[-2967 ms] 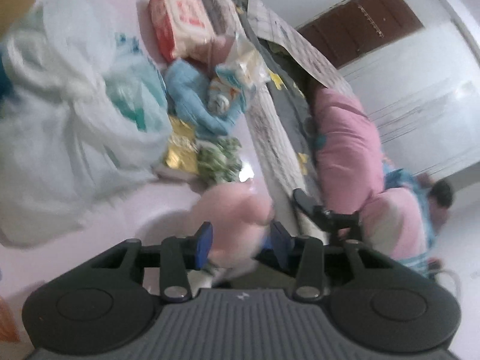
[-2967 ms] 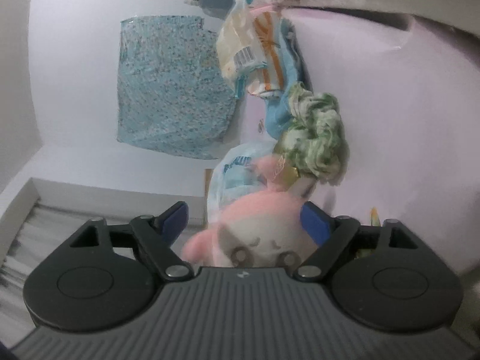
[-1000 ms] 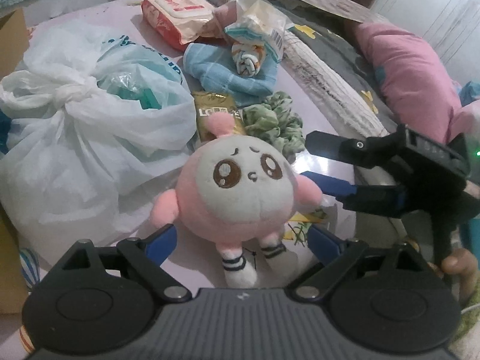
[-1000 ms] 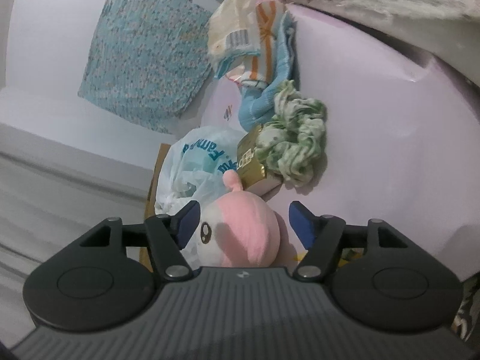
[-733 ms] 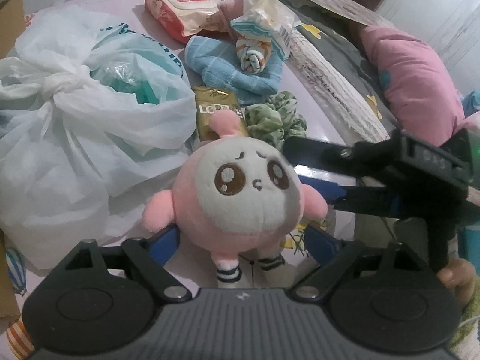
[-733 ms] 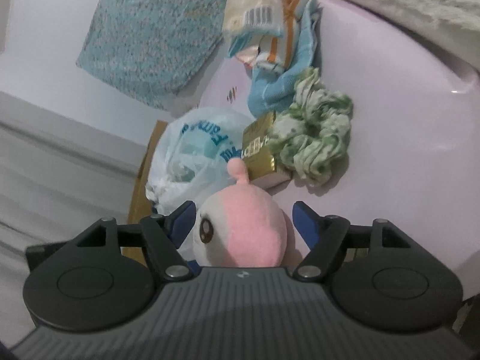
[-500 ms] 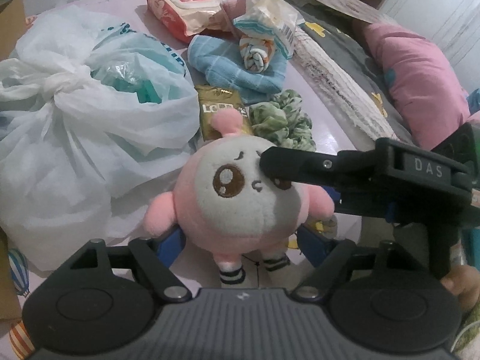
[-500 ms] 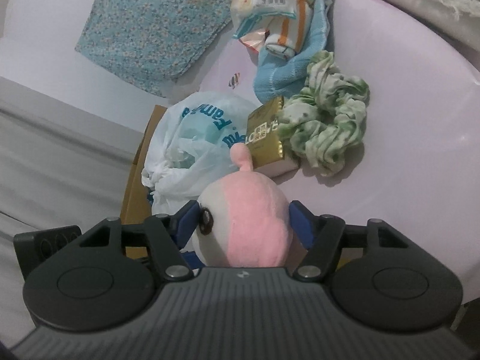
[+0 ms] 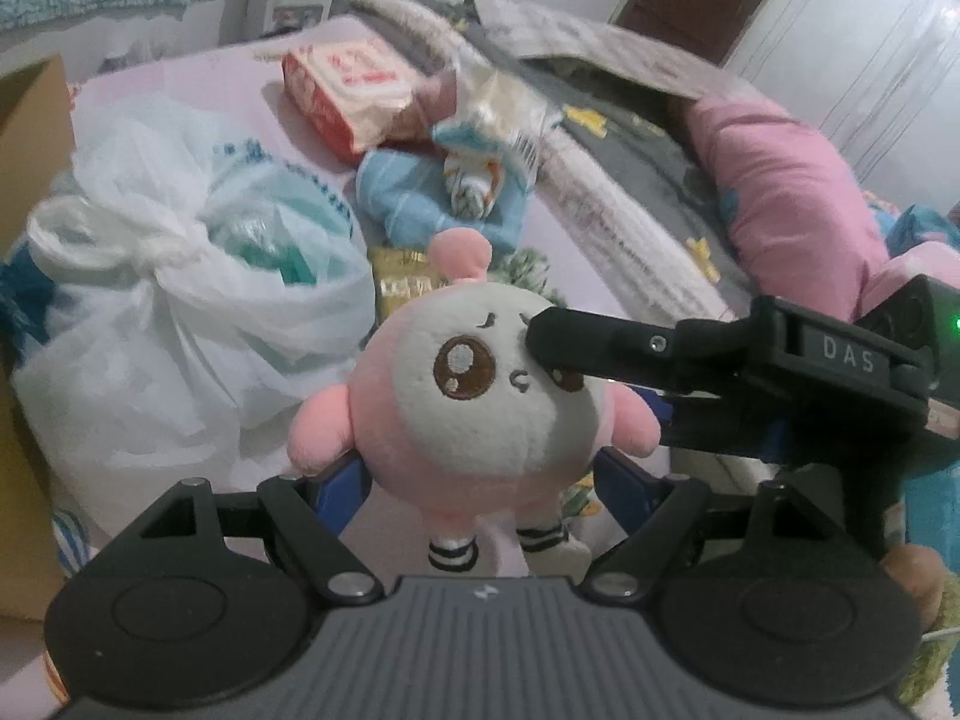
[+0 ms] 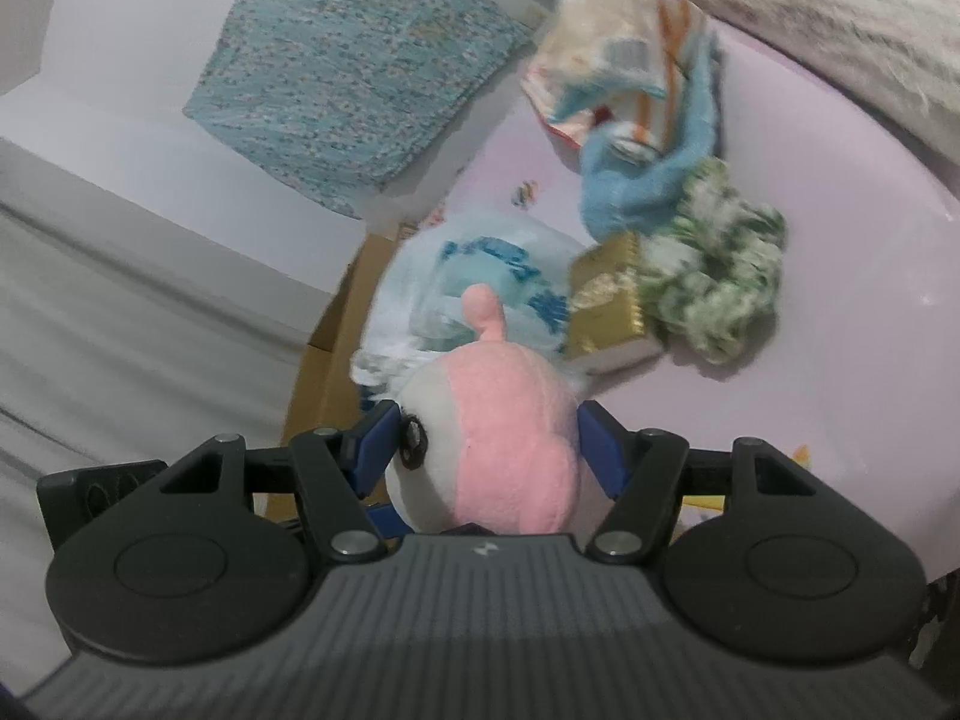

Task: Organize soft objects
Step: 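Lift the plush doll with the left gripper while the right gripper pinches its head, then carry the plush doll with both grippers over the cardboard box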

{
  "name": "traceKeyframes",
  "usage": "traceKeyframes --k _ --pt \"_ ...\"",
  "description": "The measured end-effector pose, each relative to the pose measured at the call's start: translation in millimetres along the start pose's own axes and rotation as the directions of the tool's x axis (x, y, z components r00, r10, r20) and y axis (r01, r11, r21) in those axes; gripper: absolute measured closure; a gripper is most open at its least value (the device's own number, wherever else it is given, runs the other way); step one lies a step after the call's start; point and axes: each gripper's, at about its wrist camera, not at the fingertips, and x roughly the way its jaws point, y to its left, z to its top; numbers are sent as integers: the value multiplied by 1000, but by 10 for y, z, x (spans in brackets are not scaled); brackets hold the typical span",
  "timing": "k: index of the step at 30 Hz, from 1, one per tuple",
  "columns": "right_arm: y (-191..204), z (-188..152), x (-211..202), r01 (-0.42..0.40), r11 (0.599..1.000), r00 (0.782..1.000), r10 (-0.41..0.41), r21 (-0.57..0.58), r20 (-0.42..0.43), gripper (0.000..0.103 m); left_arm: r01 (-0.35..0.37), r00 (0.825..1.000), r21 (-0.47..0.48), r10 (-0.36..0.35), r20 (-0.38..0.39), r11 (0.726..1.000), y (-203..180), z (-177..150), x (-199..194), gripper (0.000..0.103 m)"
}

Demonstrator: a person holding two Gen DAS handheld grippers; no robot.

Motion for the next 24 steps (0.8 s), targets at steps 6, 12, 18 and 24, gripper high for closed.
traceKeyframes --k 6,12,18,24 --pt "456 37 -104 -41 995 999 44 -91 26 39 -3 995 1 2 99 1000 0 54 -460 22" --pt "1002 91 -45 -111 976 993 117 -188 19 39 -44 977 -10 46 207 999 107 122 -978 22" --pt "1594 195 297 -189 946 982 177 -263 -67 39 -109 954 -76 126 272 991 410 191 -1449 22" --pt "2248 337 1029 -269 920 950 205 -284 -237 39 -190 929 -179 236 286 965 991 317 -1837 22"
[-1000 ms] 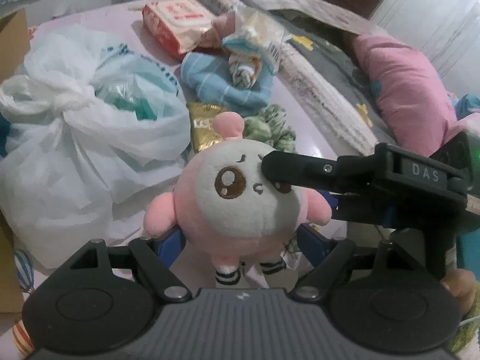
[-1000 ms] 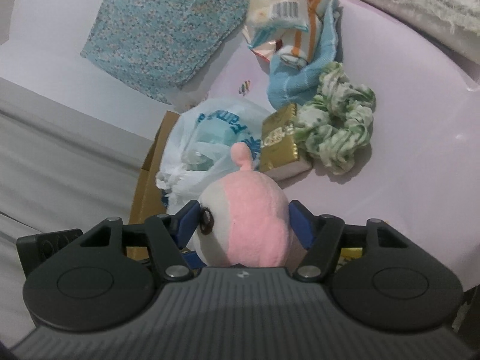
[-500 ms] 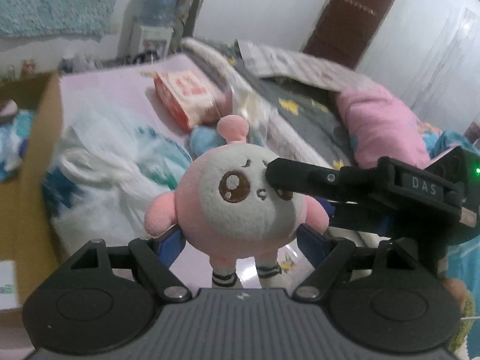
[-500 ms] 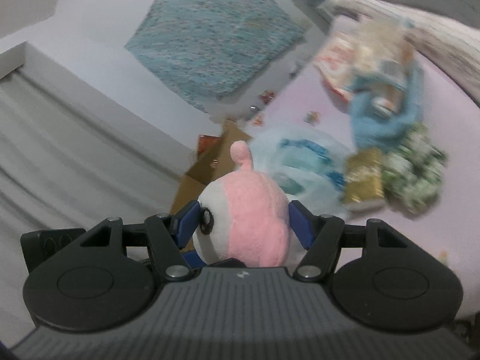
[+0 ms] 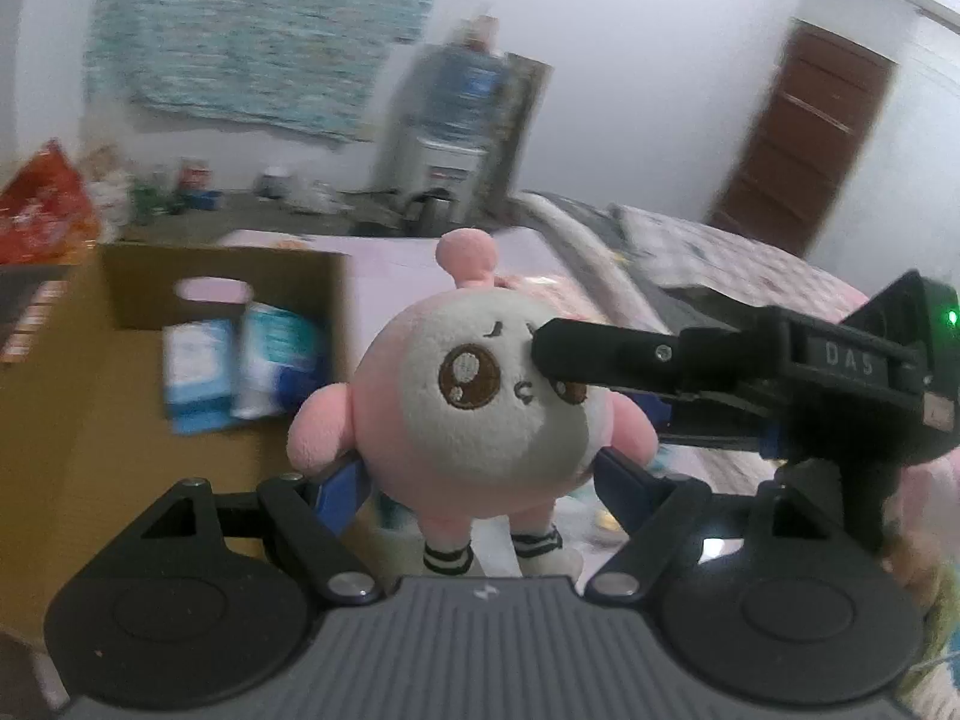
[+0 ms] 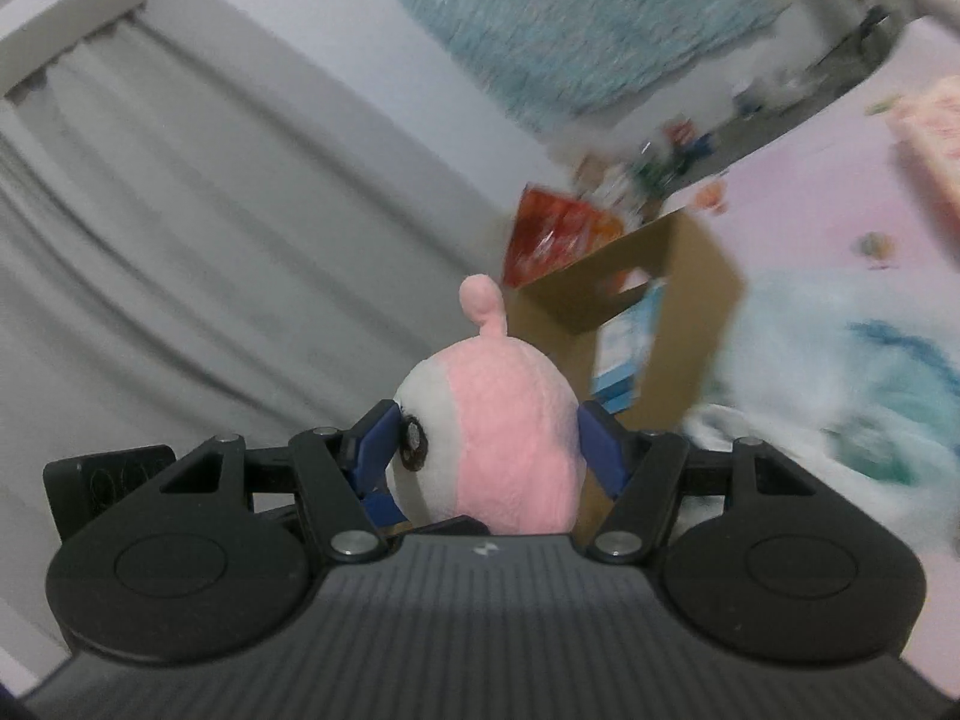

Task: Organize soft objects
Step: 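Carry the plush doll with both grippers over the cardboard box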

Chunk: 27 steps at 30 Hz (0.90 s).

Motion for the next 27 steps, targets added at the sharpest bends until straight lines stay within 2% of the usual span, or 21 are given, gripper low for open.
traceKeyframes --k 4,8,13,17,20,23,27 --pt "168 317 669 -23 1000 994 22 0 -107 39 -61 998 -52 60 -19 997 535 264 24 21" --pt "259 609 1436 2 1000 979 0 11 -203 39 -110 992 -125 100 -77 986 1161 551 255 20" --pt "142 865 2344 38 995 959 -10 95 -282 39 -191 976 -161 170 -136 968 1776 818 613 18" --pt "-214 993 2939 84 973 950 -13 214 -313 39 -254 957 -174 222 -185 951 2161 932 939 18" --pt "-436 990 3223 122 954 947 -29 275 -319 39 -284 946 -186 242 -217 941 2342 968 1202 18" --pt "-607 942 3398 146 936 949 -41 321 -313 39 -319 932 -198 268 -244 927 2433 996 1386 18" --pt "-835 895 3596 138 920 958 -29 368 -287 39 -365 914 -168 318 -252 916 2419 990 1510 17"
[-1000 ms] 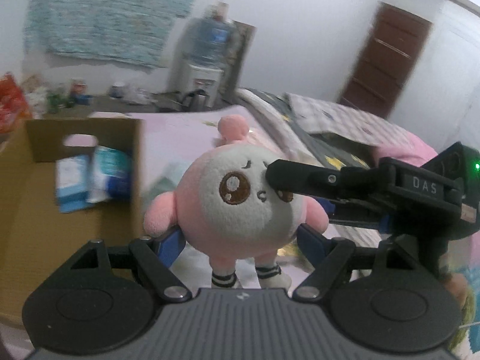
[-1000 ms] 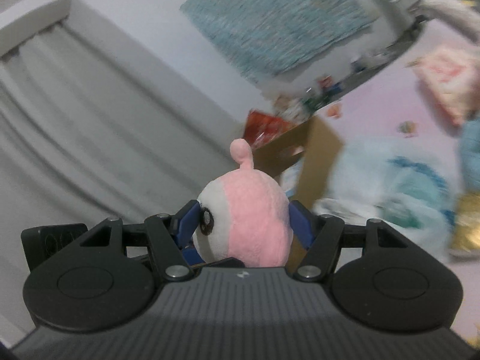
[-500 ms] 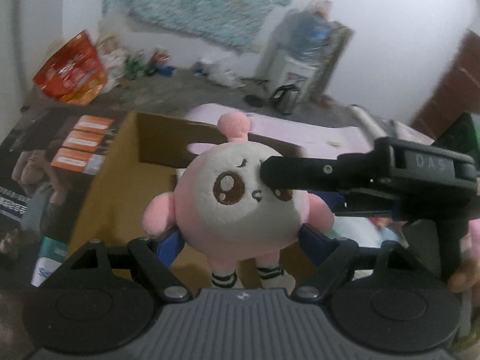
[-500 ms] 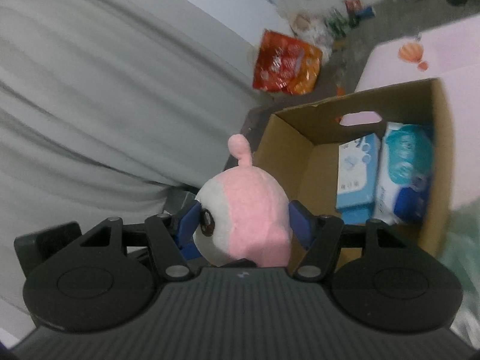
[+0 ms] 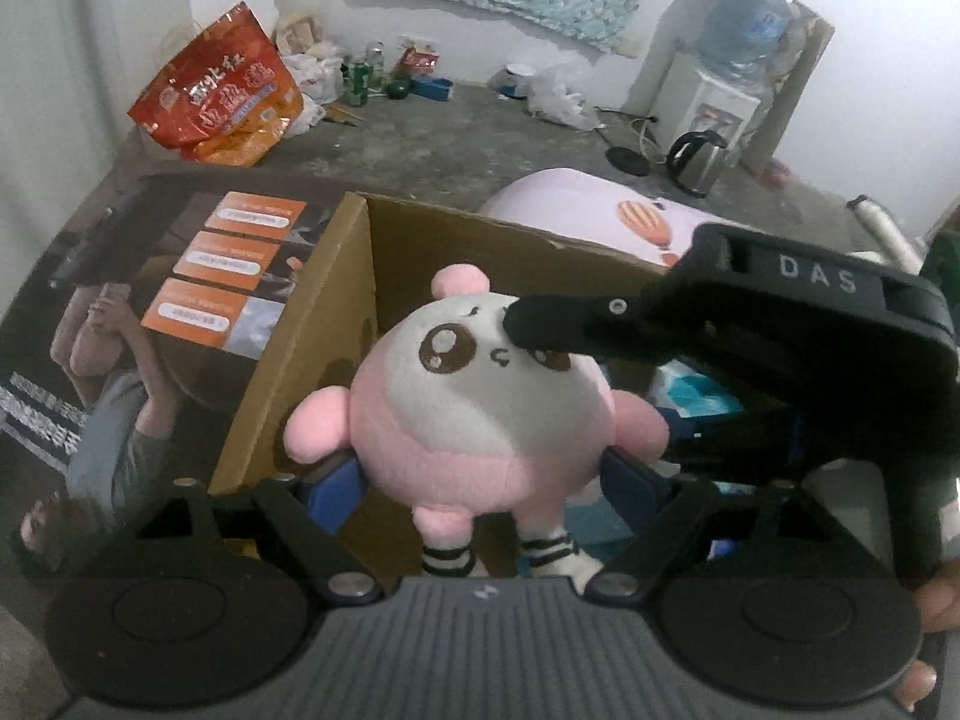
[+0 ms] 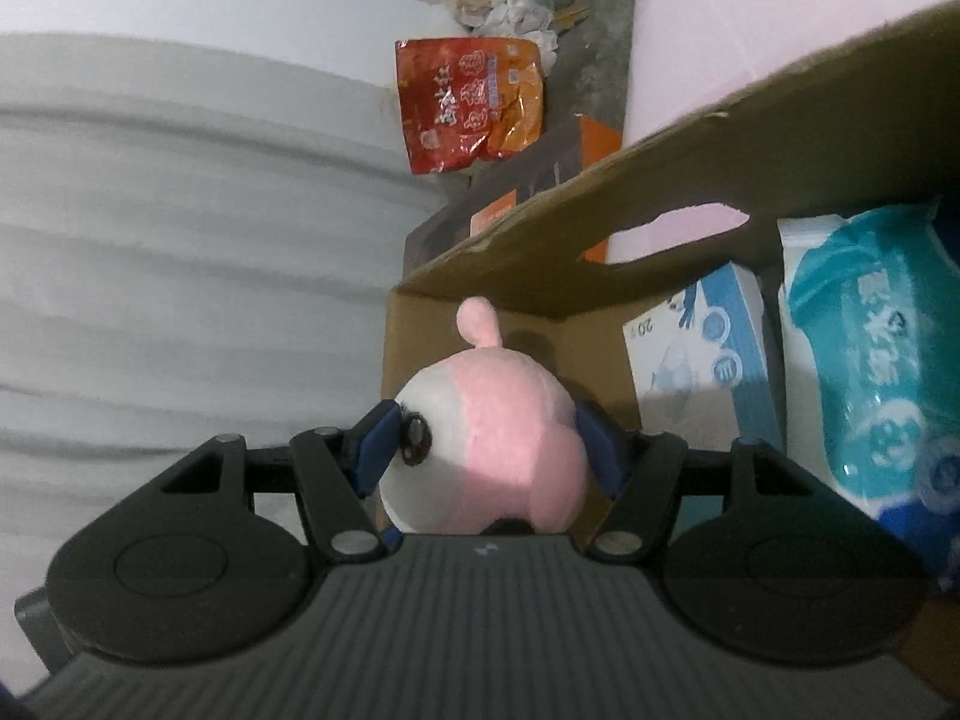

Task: Organize soft objects
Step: 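Carry the plush doll with both grippers over the cardboard box, then open both grippers to drop the plush doll into the box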

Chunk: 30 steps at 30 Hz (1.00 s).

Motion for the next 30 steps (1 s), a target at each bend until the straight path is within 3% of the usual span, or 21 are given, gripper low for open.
traceKeyframes --k 5,12,16,23,30 --pt "-142 49 195 -9 1000 1000 8 21 29 37 -50 999 12 50 4 999 -32 15 81 16" --pt "-296 12 407 32 999 999 -32 34 6 35 -74 997 23 73 31 997 -24 34 74 11" --pt "-247 30 385 -2 1000 1000 1 22 24 24 -64 997 22 63 44 998 -32 28 -1 11" --pt "-115 10 163 -45 999 993 46 -10 109 22 -36 999 10 35 38 999 0 -48 -153 11" --pt "261 -72 -535 -68 983 971 105 -173 213 22 29 999 -32 -30 -32 999 40 -180 -206 16"
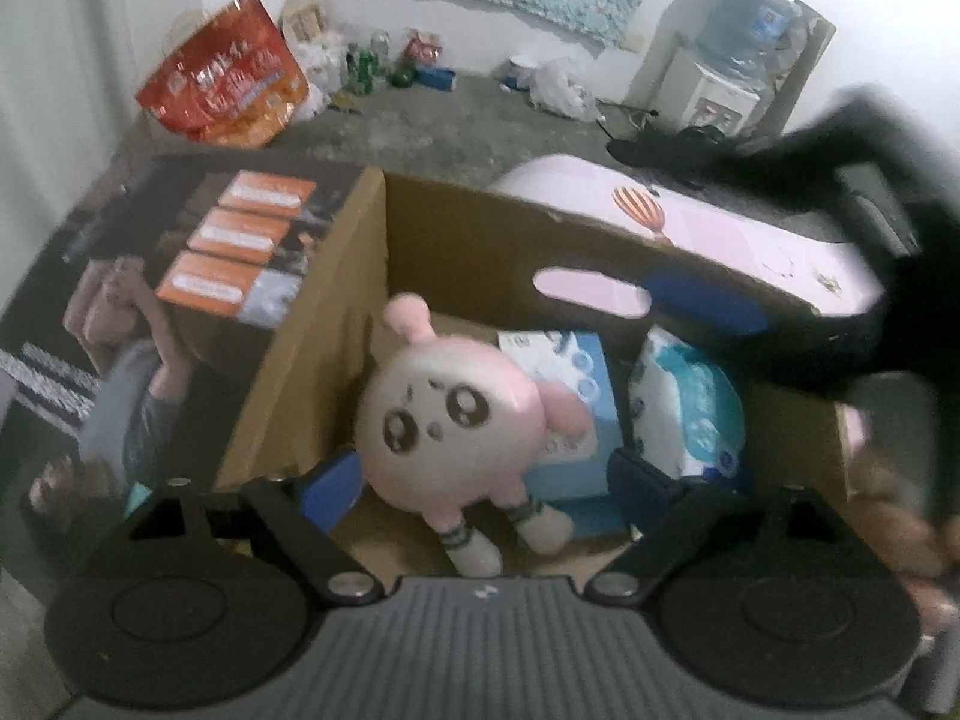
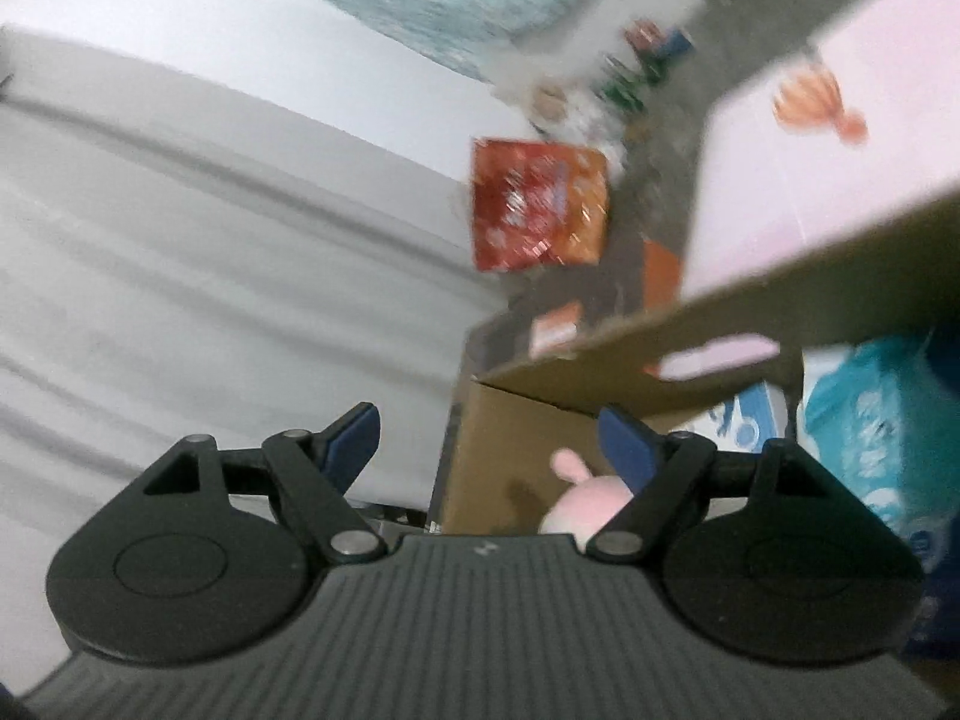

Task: Organize soft objects
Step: 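Open both grippers to drop the plush doll into the box, then move both tools back to the pile on the bed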

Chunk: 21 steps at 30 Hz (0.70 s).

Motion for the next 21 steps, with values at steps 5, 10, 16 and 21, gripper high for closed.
traceKeyframes --k 5,10,16,21 --pt "225 -116 -833 -60 993 997 63 -99 32 22 -7 999 -9 6 -47 1000 -42 -50 157 20" --pt "35 -497 -1769 -106 992 993 110 -74 50 22 -42 995 -43 38 -93 998 -19 -12 433 22" --pt "-511 -1161 -2727 -83 996 989 79 33 126 22 -100 995 -15 100 -15 995 -101 23 459 21" --pt "-825 -1635 -3298 6 996 976 -25 88 215 22 -98 995 12 98 24 995 -207 -3 385 19"
